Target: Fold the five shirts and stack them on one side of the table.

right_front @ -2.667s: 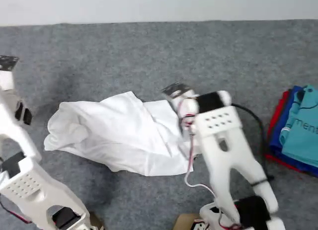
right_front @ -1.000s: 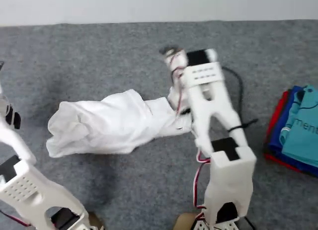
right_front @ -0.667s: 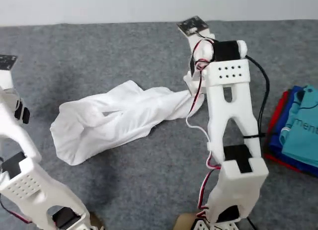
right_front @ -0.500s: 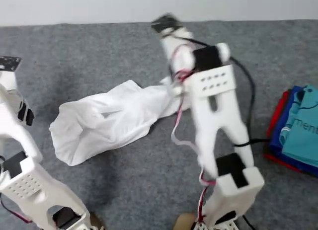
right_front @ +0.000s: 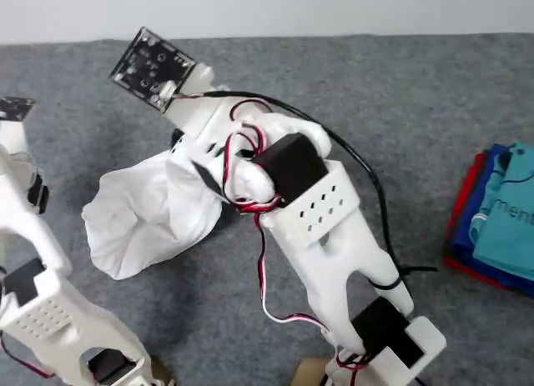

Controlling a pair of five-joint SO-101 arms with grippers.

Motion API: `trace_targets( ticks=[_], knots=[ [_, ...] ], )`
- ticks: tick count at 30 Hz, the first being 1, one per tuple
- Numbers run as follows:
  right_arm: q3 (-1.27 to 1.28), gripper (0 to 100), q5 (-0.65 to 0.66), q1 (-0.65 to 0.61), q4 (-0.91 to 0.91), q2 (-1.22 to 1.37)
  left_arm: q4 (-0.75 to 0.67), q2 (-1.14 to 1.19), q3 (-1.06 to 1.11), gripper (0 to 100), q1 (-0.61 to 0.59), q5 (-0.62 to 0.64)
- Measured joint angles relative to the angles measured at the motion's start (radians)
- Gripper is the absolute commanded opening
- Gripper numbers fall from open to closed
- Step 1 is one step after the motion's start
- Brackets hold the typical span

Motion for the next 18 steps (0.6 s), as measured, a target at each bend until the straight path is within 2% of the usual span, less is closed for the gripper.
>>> trace_targets(
  ticks=[5, 10, 14, 18],
  knots=[
    [0.0, 0.9, 0.003, 0.144, 0.0, -0.044, 0.0, -0.115, 0.0, 4, 0.003, 0.0],
    [0.0, 0.9, 0.064, 0.425, -0.009, -0.051, 0.017, -0.213, 0.0, 4, 0.012, 0.0],
    [0.0, 0.9, 0.11, 0.675, -0.089, 0.002, 0.051, -0.255, 0.0, 4, 0.009, 0.0],
    [0.0, 0.9, 0.117, 0.867, -0.19, 0.098, 0.083, -0.267, 0.0, 4, 0.009, 0.0]
  ],
)
